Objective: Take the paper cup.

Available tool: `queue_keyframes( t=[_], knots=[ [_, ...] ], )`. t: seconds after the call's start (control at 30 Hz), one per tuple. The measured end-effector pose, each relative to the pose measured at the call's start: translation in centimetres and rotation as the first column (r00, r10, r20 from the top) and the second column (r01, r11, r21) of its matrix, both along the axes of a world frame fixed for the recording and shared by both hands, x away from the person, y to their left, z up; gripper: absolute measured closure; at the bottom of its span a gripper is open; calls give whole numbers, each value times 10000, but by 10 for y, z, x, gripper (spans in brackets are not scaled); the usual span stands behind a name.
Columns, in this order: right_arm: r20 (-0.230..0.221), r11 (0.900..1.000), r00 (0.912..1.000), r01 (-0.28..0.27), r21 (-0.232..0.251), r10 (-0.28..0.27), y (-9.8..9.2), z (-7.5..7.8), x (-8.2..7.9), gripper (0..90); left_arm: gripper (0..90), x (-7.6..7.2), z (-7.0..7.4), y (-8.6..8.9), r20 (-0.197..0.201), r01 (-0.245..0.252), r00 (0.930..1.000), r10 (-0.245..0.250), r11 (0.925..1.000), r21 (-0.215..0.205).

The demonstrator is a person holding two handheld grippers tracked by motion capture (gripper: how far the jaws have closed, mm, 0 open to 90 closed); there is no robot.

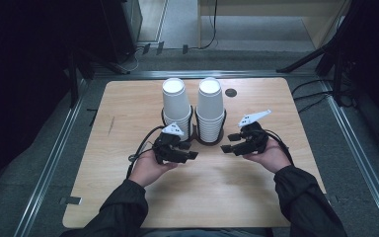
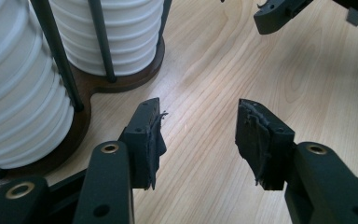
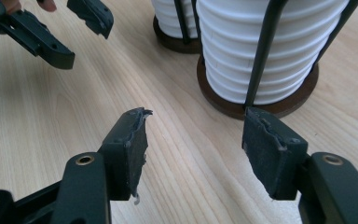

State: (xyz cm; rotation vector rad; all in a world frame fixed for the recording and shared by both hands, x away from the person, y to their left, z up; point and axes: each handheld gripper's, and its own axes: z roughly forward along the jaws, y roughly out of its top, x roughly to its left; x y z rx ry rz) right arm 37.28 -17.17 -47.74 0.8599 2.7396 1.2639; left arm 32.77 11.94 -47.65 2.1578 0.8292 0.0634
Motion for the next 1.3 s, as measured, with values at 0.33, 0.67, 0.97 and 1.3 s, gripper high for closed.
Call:
queue_keyframes(
  t=[0.33, 0.67, 0.97, 1.3],
  knots=[
    [383, 10000, 9993, -28, 76, 25, -5, 6, -4, 369, 533, 4, 4, -2, 87, -50, 9999, 51, 9999, -110],
    [216, 9996, 9997, 146, 258, -151, -12, 10, -5, 347, 677, 10, 9, -9, 242, -113, 9996, 116, 9998, -138],
    [470, 9984, 9974, 534, 190, -542, -10, 26, -1, 325, 802, 13, 17, -22, 720, -817, 9942, 802, 9965, 191],
    [552, 9978, 9963, 655, 60, -657, -4, 47, 10, 302, 854, 22, 29, -37, 1010, -1585, 9829, 1539, 9866, 390]
  ],
)
